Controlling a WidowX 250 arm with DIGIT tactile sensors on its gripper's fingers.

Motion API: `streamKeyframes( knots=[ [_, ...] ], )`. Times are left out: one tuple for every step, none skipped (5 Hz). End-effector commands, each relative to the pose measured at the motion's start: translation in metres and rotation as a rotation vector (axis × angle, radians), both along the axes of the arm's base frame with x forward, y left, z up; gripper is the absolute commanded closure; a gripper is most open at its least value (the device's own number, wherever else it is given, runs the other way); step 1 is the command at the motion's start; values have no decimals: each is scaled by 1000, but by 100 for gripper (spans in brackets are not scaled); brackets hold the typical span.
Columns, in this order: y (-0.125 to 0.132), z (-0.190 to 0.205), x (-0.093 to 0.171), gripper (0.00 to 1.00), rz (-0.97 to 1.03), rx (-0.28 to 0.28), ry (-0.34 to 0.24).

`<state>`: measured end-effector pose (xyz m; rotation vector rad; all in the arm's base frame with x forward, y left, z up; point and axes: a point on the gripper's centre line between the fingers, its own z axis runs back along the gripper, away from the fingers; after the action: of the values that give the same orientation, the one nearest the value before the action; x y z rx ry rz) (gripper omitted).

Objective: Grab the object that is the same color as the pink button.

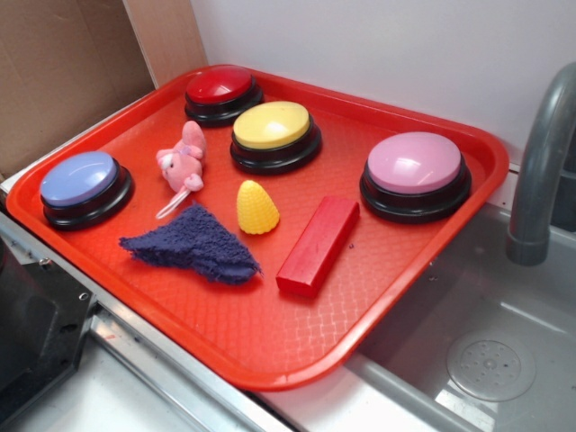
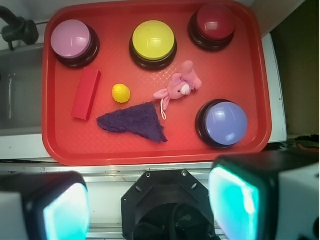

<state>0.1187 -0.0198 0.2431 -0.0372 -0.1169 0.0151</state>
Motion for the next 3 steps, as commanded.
streamKeyframes(
  knots=[
    [0,0,0,0,0,0,0],
    [12,-9,29,0,250,6,-95],
    [24,-29,51,0,499,37,-135]
  ],
)
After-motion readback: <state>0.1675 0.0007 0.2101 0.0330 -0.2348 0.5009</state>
